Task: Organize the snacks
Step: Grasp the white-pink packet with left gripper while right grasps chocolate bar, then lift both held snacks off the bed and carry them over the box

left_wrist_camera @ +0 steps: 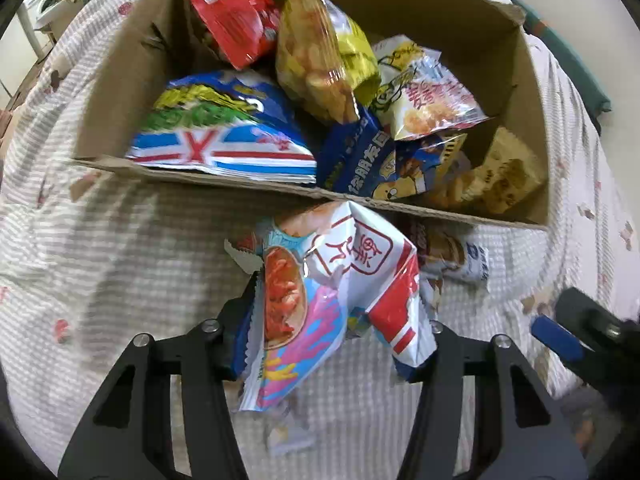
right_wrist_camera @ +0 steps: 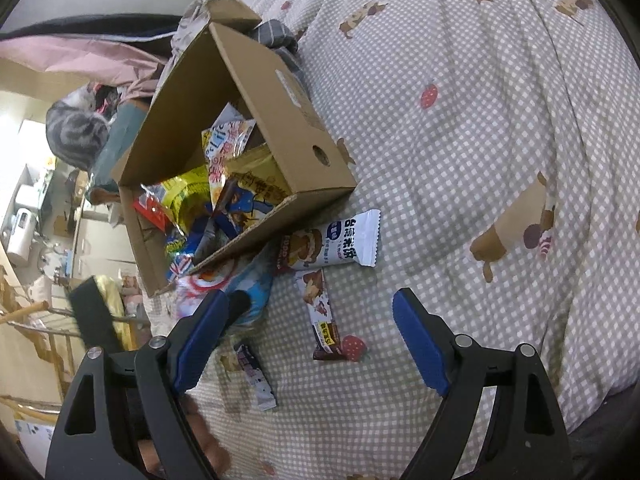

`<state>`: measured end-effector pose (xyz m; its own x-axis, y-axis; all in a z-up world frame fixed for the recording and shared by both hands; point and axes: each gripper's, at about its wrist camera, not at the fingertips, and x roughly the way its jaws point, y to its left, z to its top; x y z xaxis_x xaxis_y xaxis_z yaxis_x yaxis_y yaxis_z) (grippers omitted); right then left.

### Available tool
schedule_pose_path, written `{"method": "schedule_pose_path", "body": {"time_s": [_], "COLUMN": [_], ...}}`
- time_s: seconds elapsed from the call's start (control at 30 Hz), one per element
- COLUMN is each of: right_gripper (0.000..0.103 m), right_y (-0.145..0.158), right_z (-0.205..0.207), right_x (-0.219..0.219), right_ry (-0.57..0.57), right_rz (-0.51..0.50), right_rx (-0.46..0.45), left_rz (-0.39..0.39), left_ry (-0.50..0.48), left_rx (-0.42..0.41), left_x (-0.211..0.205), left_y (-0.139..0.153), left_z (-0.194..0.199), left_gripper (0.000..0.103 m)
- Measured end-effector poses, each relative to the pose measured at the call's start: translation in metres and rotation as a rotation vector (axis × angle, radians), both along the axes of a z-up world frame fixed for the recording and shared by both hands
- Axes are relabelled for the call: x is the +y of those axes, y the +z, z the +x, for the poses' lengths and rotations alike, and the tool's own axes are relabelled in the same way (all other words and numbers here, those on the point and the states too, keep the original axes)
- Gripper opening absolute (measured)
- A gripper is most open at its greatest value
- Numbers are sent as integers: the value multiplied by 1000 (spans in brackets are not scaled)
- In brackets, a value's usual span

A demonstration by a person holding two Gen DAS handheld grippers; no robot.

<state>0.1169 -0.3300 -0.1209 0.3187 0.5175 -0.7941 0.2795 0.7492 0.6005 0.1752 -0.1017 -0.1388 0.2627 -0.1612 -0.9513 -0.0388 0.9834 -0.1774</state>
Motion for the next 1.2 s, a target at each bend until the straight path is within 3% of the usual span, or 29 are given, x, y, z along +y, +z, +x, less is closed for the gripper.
{"method": "schedule_pose_path", "body": {"time_s": [0.17,0.33,0.5,0.7,0.8,0.93,1.2], "right_gripper": [87,85,72,55,45,20,19], "right_y": [-9,-24,-34,-52,-53,-51,-34], "right_z": [5,13,19,20,21,19,4], "right_x": [24,64,97,112,114,108,119], "right_ry": [101,245,351,390,398,385,423], "right_rz": [-70,-178,-294,-392,-417,-414,-354], "right_rx": [40,65,53,80,78,75,27], "left_rz": [65,125,136,113,122,105,124], "left_ry": [-95,-109,-51,7,-4,7,27], "left_rx": [-28,-33,-35,-19,-28,-11,0], "left_x": [14,51,85,103,100,101,106], "left_y": [37,54,46,41,42,38,31], "left_z": [-11,-22,-36,-37,-39,-40,-38], "left_gripper": [50,51,51,51,51,51,51]}}
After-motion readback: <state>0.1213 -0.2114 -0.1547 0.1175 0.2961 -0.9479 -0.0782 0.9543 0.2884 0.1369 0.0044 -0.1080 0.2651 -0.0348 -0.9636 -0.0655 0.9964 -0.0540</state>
